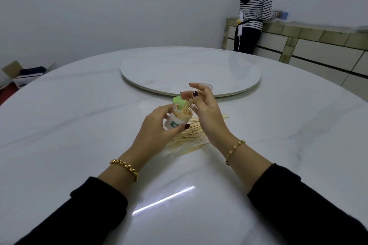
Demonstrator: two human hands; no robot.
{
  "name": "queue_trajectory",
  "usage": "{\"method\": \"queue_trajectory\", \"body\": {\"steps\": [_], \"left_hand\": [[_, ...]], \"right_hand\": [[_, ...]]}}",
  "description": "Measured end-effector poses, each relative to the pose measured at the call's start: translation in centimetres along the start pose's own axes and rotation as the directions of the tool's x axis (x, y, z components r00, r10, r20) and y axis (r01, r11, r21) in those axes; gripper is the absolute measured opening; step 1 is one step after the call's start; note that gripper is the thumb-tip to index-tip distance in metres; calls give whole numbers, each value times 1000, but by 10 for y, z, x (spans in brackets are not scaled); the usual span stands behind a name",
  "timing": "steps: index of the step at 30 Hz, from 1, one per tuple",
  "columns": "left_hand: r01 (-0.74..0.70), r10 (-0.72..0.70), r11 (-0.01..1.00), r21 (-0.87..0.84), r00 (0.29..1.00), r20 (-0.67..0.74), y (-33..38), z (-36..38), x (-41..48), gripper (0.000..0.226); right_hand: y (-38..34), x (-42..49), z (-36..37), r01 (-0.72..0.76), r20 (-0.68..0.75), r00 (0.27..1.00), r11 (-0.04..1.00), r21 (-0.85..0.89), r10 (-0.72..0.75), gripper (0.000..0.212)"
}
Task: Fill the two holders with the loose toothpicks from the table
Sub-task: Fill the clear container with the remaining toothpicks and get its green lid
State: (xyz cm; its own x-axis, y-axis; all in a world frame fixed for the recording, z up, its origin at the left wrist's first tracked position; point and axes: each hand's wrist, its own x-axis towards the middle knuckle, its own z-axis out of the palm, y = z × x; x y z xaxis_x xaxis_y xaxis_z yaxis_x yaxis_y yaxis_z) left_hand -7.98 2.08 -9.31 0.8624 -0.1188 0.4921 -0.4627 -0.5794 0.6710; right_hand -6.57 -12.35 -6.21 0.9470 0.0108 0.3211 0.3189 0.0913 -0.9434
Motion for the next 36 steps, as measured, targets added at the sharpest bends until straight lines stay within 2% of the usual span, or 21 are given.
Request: {"method": "queue_trajectory", "body": {"steps": [4, 7, 9, 16, 19, 23, 27, 32, 36], "left_hand": [[-7, 7, 1000, -25, 1000, -2, 0, -1, 0, 50], [-9, 9, 999, -44, 1000, -7, 0, -1, 0, 43], [-2, 2, 999, -37, 1000, -3, -1, -2, 0, 43], [32, -32, 996, -85, 999, -9, 1, -4, 0, 40], [68, -68, 990, -122, 998, 6, 4, -5, 0, 34], [73, -67, 981, -182, 997, 35, 6, -4, -2, 37], [35, -28, 989, -141, 998, 52, 6, 0, -3, 43], [-19, 24, 995, -101, 999, 44, 5, 2, -4, 46], [-25, 35, 992, -127, 996, 81, 5, 3, -5, 43]], "right_hand": [[6, -8, 3, 187, 81, 981, 962, -201, -174, 36], [18, -14, 5, 386, 293, 918, 766, -514, -266, 47], [21, -15, 6, 428, 345, 900, 683, -592, -266, 49], [13, -20, 2, 453, 332, 890, 684, -572, -312, 50], [16, -21, -4, 489, 377, 872, 600, -633, -312, 51], [18, -19, -21, 508, 393, 861, 503, -699, -324, 52], [13, -26, -36, 464, 326, 884, 560, -686, -334, 51], [15, -41, -45, 472, 349, 879, 483, -737, -326, 51], [12, -51, -41, 502, 378, 865, 533, -681, -330, 48]]}}
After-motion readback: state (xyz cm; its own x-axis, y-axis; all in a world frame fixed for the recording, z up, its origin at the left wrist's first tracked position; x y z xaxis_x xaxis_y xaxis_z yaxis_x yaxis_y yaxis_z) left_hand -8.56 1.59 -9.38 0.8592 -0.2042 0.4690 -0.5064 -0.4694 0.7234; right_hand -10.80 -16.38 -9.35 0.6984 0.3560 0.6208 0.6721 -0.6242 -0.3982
